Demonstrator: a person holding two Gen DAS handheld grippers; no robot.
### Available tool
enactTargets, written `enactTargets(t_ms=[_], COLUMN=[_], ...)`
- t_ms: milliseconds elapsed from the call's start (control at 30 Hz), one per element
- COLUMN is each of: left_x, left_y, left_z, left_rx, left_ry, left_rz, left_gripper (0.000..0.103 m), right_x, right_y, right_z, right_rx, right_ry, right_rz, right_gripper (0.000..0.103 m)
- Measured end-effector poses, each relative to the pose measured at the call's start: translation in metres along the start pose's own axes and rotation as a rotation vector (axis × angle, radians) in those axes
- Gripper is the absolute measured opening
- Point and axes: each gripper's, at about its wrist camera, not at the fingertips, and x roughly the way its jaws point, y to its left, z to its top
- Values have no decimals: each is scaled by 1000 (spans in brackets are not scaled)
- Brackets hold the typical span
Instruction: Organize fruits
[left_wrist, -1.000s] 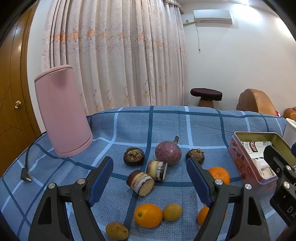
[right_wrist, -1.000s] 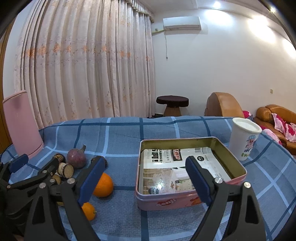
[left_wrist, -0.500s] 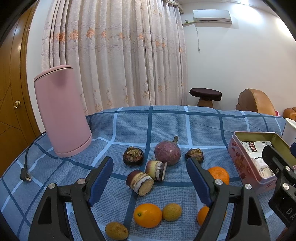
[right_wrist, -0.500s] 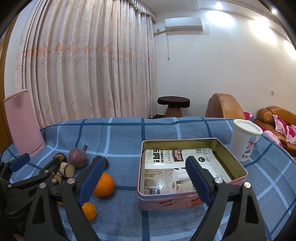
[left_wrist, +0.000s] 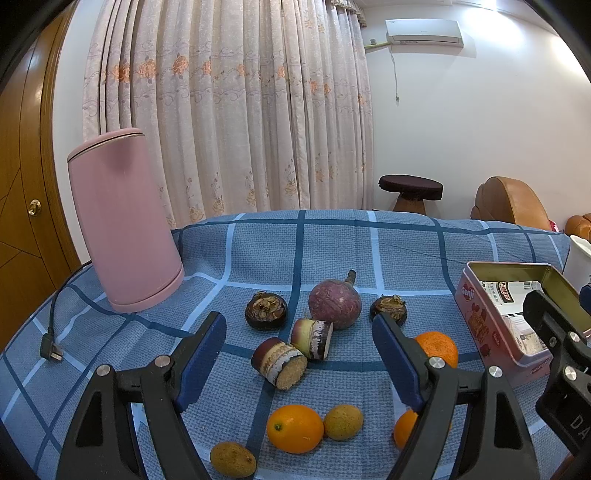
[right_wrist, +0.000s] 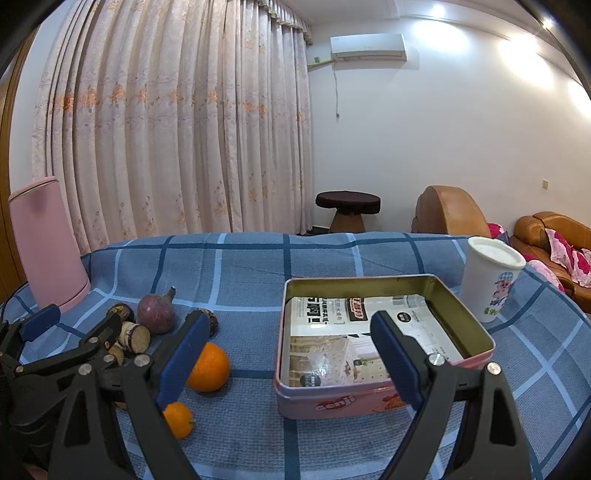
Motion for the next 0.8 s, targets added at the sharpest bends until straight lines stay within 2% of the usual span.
enactTargets(t_ms=[667, 733, 800], left_x=[-2, -3, -7], left_y=[2, 6, 11], left_z=[-4, -5, -7], left_rx=[-29, -41, -40], left_ry=[13, 18, 21], left_rz=[-6, -7, -6], left_gripper=[83, 83, 82], right_x=[2, 2, 2], right_y=[5, 6, 8], right_z=[0, -1, -1], right_rx=[-28, -33, -46], right_ry=[16, 18, 28], right_rz=[34, 46, 70], right_gripper=[91, 88, 81])
